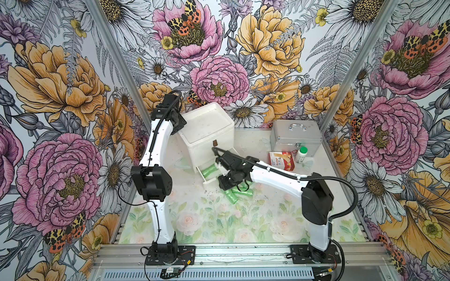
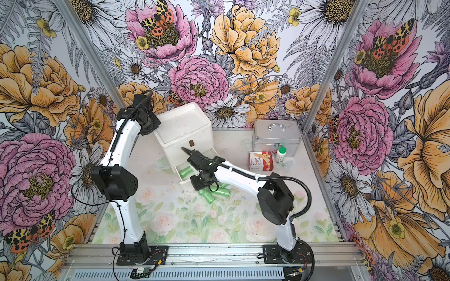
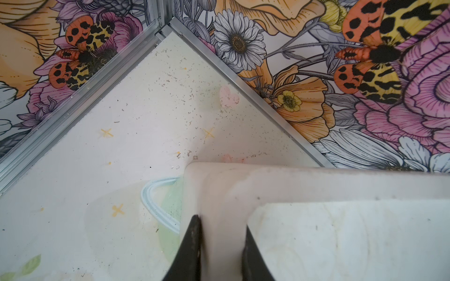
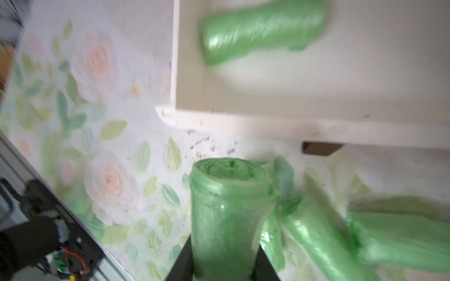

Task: Sort the rolls of trash bags by color and place them into the drawer
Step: Pick up the roll of trash bags from the center of the board, then place the roll of trash bags in the drawer.

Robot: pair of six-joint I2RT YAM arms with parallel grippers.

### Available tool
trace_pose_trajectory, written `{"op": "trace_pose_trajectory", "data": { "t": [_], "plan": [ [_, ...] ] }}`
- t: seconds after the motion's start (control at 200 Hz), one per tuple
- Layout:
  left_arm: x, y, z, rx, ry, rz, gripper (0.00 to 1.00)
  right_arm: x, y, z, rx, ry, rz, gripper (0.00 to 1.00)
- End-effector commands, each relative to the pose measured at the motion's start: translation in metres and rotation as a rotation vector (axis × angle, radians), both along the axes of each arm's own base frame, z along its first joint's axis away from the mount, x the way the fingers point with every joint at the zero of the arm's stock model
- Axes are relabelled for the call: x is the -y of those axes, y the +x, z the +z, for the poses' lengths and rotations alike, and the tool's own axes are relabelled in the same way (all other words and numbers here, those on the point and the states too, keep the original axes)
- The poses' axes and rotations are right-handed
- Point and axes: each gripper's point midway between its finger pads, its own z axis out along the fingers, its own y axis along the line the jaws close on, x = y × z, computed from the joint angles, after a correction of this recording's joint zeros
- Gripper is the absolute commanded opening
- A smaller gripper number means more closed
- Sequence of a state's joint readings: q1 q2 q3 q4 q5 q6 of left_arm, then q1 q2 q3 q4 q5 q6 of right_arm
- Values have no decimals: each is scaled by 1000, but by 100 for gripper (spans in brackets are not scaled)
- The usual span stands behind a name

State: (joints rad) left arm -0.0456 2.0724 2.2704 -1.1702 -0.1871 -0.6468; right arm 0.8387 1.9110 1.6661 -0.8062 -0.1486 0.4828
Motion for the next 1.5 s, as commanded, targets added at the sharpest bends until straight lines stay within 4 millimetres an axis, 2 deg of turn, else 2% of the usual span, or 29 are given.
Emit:
{"op": "trace_pose_trajectory", "data": {
  "t": [0.0,0.1,0.18,0.33,0.48,0.585,0.871,1.081,1.391,1.496],
  "plan": [
    [103,-3,-88,-216,-413,-71,0,23,44,43,-7,136,-220,31],
    [104,-2,-86,-212,-415,-75,0,25,67,54,-48,233,-315,31],
    [104,-2,-84,-208,-414,-76,0,24,82,54,-104,305,-386,31],
    [102,-3,-84,-209,-413,-74,0,20,109,43,-213,422,-535,31],
    [100,-4,-83,-209,-415,-73,0,22,126,28,-247,490,-703,30],
    [99,-5,-82,-209,-413,-72,0,16,134,20,-277,535,-766,30],
    [100,-5,-80,-204,-419,-75,0,-29,136,-5,-380,571,-791,31],
    [100,-5,-80,-205,-418,-74,0,-53,132,-13,-405,583,-783,34],
    [102,-7,-81,-208,-415,-77,0,-70,127,-22,-419,578,-783,36],
    [103,-7,-80,-209,-414,-77,0,-74,125,-26,-429,575,-783,40]
  ]
}}
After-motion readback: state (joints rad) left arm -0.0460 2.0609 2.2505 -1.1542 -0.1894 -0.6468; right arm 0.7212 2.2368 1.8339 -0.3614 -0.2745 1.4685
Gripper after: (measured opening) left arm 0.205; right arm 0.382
